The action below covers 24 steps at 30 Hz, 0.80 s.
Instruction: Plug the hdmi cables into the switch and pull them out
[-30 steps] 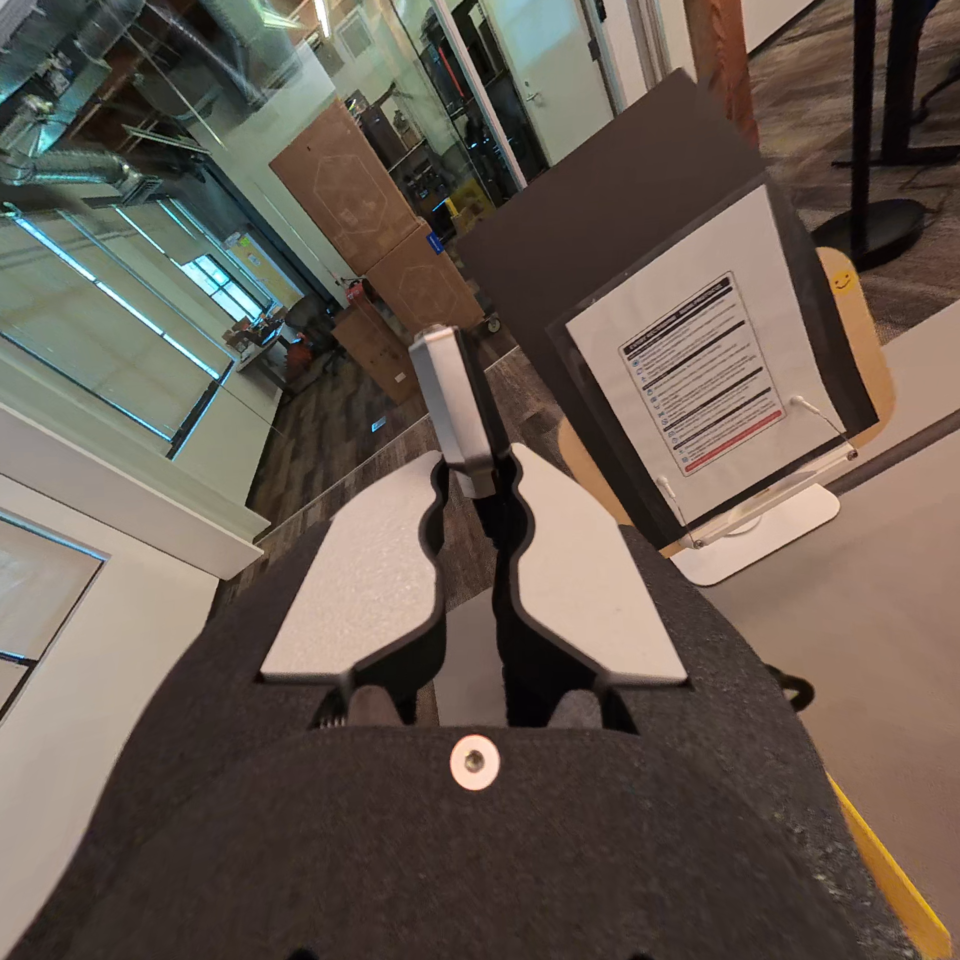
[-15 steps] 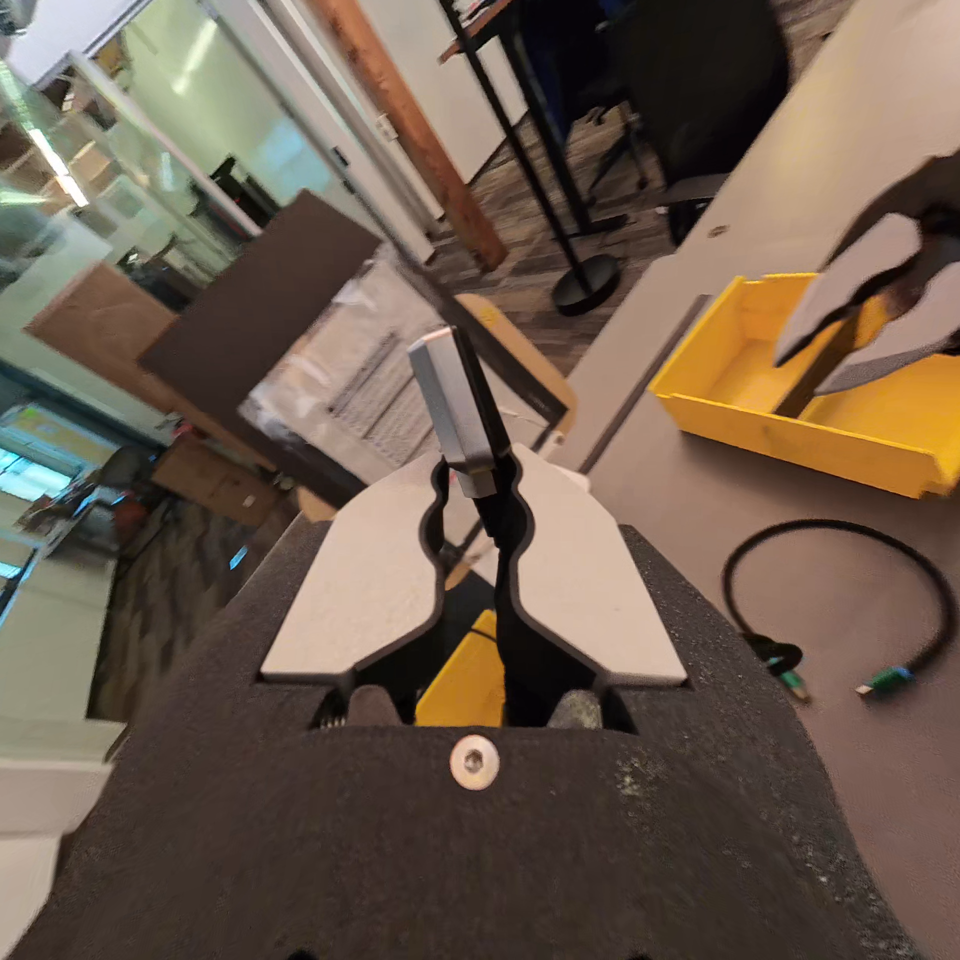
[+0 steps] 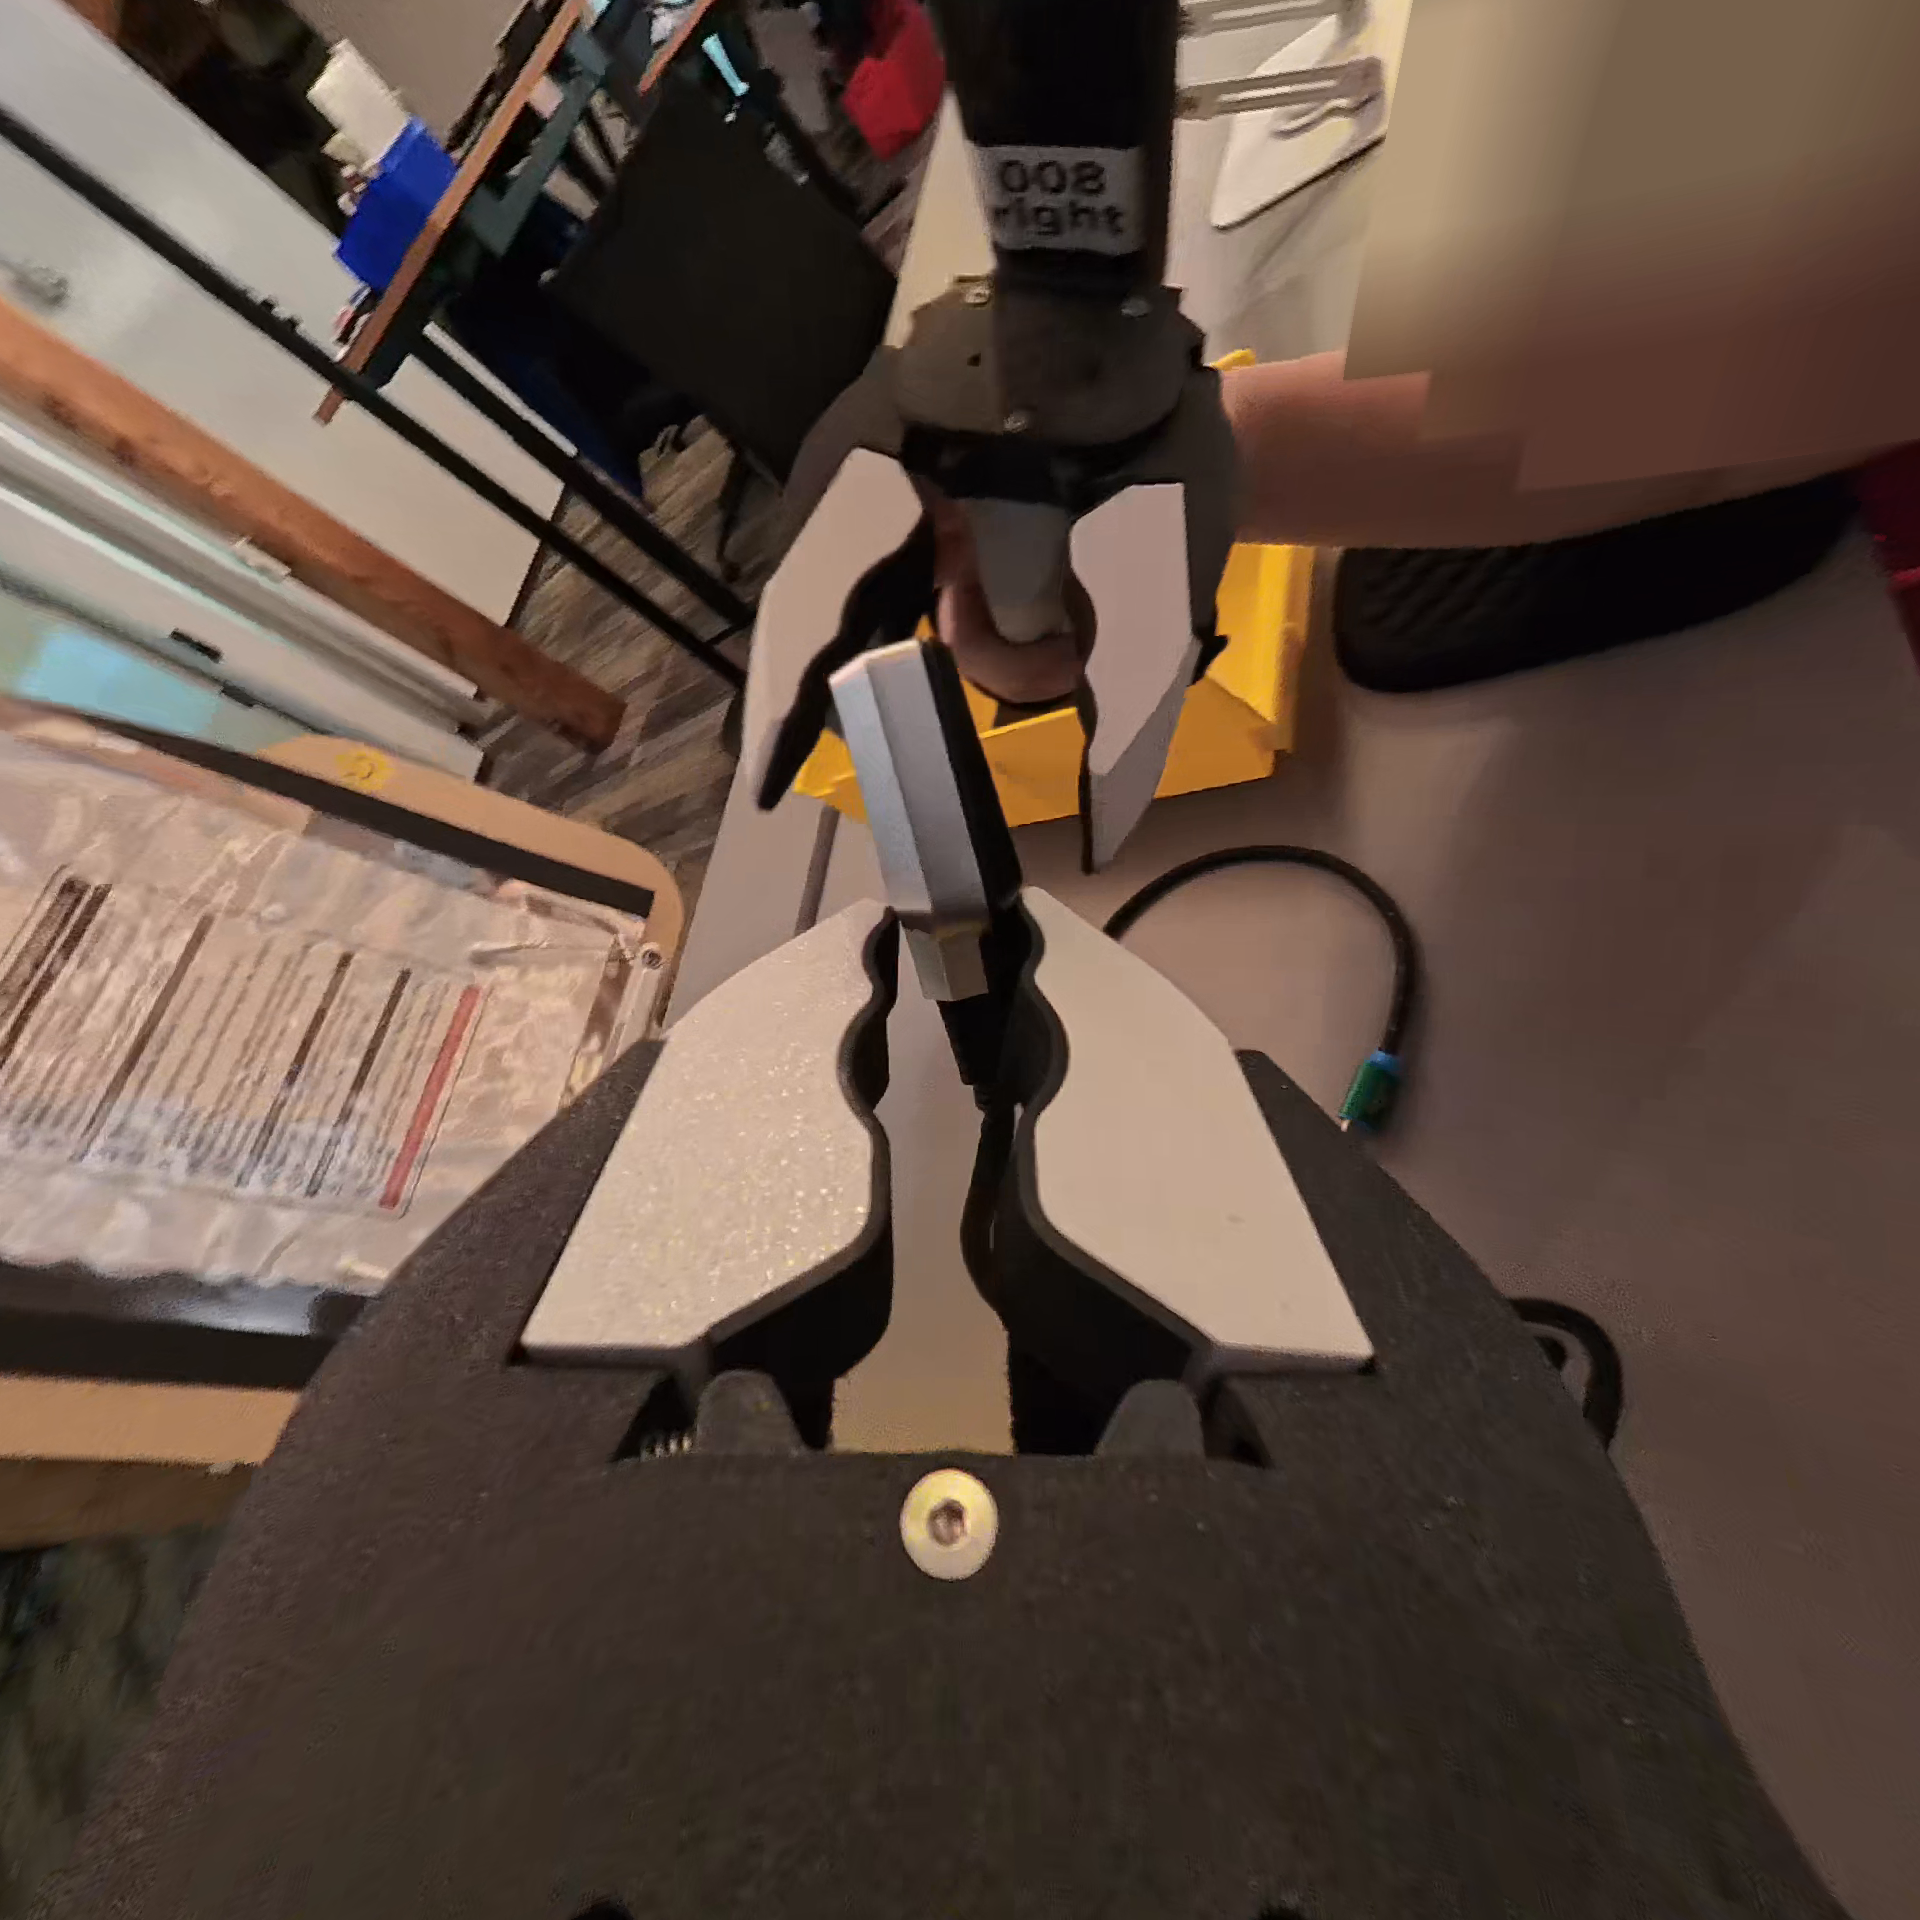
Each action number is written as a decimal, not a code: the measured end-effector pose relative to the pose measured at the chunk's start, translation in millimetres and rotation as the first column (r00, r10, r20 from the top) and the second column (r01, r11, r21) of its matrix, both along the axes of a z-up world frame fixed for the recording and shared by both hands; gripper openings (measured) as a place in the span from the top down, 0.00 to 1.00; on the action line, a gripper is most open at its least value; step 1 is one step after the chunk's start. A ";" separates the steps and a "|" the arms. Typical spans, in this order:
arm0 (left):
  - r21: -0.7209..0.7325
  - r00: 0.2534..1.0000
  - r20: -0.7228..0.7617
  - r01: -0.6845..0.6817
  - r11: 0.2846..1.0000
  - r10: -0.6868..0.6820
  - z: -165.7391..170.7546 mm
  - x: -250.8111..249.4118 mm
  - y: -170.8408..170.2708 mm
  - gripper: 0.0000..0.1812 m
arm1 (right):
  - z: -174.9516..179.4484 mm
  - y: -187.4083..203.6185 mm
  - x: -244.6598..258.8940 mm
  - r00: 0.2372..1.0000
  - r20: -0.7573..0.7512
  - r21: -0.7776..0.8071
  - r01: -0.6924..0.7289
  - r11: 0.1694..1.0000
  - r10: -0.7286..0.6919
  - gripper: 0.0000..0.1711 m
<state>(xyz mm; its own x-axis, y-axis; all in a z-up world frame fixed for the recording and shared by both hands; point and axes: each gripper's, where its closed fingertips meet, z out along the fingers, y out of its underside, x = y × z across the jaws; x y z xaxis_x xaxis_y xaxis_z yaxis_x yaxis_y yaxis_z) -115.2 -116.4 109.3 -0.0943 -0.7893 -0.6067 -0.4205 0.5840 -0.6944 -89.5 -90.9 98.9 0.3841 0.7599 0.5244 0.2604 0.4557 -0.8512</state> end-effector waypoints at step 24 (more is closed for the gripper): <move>-0.128 0.995 -0.019 -0.103 0.986 0.101 -90.6 -8.8 6.0 0.46 | -71.7 -2.0 -27.7 0.910 0.415 0.185 -0.075 0.980 -0.009 0.87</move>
<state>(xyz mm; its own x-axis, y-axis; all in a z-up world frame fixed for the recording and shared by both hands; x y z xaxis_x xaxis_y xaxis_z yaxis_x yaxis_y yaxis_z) -124.0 -110.4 18.7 -0.0166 -0.8666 -0.4988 -0.4825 0.4439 -0.7551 -117.3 -92.9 27.3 0.0781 0.6366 0.7672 0.5504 0.6141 -0.5656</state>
